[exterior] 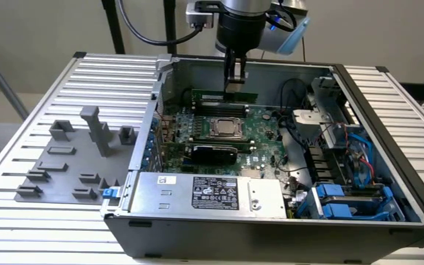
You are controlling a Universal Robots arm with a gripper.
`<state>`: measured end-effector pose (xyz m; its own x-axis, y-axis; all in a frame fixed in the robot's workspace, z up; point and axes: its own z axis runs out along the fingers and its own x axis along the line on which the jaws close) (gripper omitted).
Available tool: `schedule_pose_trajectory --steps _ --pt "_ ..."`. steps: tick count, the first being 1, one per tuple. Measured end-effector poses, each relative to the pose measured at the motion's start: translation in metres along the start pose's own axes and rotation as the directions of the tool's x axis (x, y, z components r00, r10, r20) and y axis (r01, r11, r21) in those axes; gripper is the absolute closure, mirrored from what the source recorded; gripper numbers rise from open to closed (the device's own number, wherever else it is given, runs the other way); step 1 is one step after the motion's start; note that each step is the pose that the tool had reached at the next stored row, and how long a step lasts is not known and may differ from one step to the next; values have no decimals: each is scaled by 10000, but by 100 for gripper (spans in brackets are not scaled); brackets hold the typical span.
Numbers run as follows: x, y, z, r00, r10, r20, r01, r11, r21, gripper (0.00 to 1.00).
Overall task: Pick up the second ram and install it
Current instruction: 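Insert the second ram into the second slot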
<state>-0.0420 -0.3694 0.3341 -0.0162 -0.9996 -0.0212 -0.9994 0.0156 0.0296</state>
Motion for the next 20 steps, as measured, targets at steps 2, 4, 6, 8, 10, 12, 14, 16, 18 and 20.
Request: schedule_pose_trajectory --steps 2,4,6,8,10,12,14,16,18,20 --pt "0 0 2 10000 0 0 0 10000 1 100" --pt "0 -1 32 10000 0 -1 0 10000 1 100" --pt "1 -2 69 10000 0 1 0 10000 2 100" --pt "2 -3 104 10000 0 -1 0 10000 1 100" --pt "3 -4 142 10000 0 -1 0 10000 2 100" --pt "4 -5 179 10000 0 0 0 10000 2 100" --pt "5 -6 214 10000 0 -1 0 10000 1 100" --pt "5 -7 251 10000 0 0 0 10000 1 100" --pt "6 -8 288 10000 0 0 0 10000 0 100" --pt "7 -10 323 10000 1 0 -1 10000 1 100"
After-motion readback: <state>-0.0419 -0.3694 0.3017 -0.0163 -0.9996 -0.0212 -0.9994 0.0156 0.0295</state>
